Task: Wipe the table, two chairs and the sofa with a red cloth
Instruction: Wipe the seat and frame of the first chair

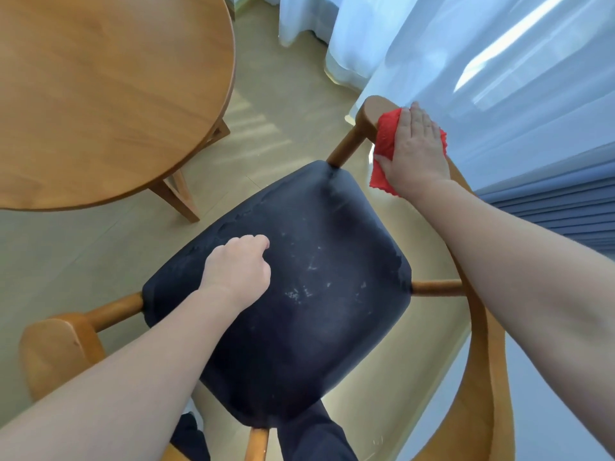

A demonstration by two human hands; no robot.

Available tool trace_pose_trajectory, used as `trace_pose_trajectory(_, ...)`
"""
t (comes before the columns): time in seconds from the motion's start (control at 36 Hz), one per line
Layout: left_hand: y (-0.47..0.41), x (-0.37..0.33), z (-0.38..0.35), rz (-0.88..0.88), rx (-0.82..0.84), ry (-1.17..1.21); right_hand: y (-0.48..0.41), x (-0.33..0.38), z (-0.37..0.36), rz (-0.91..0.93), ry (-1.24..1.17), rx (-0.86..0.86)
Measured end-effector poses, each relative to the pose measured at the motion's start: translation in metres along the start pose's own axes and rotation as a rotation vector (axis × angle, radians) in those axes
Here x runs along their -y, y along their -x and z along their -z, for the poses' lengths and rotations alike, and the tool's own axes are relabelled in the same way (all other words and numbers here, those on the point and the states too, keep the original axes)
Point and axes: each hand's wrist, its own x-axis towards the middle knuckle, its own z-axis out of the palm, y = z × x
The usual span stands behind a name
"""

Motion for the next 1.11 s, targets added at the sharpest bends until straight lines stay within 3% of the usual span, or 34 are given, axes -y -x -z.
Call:
trace_pose_trajectory(0.31,-0.001,0.025,0.005,0.041,-0.011,0.042,-0.038,0.035,0.006,0.091,-0.020,-0.026)
trace_pose_trajectory(0.47,0.005,0.045,0.006,0.063,-0.024,0.042,-0.058,0.053,0.009,0.247,-0.027,-0.160)
trace_pose_trajectory(0.64,0.019,0.064,0.011,0.091,-0.008,0.055,-0.041,0.068,0.019,0.260,-0.190,-0.204)
trace_pose_trajectory(0.75,0.028,0.073,0.020,0.088,-0.010,0.073,-0.015,0.084,0.028,0.310,-0.286,-0.122)
trace_pose_trajectory(1.0,0.059,0.081,0.055,-0.025,-0.008,0.088,0.082,0.098,0.034,0.097,-0.511,0.022)
trace_pose_trajectory(1.11,0.077,0.081,0.069,-0.090,-0.009,0.072,0.146,0.084,0.044,-0.085,-0.585,-0.013)
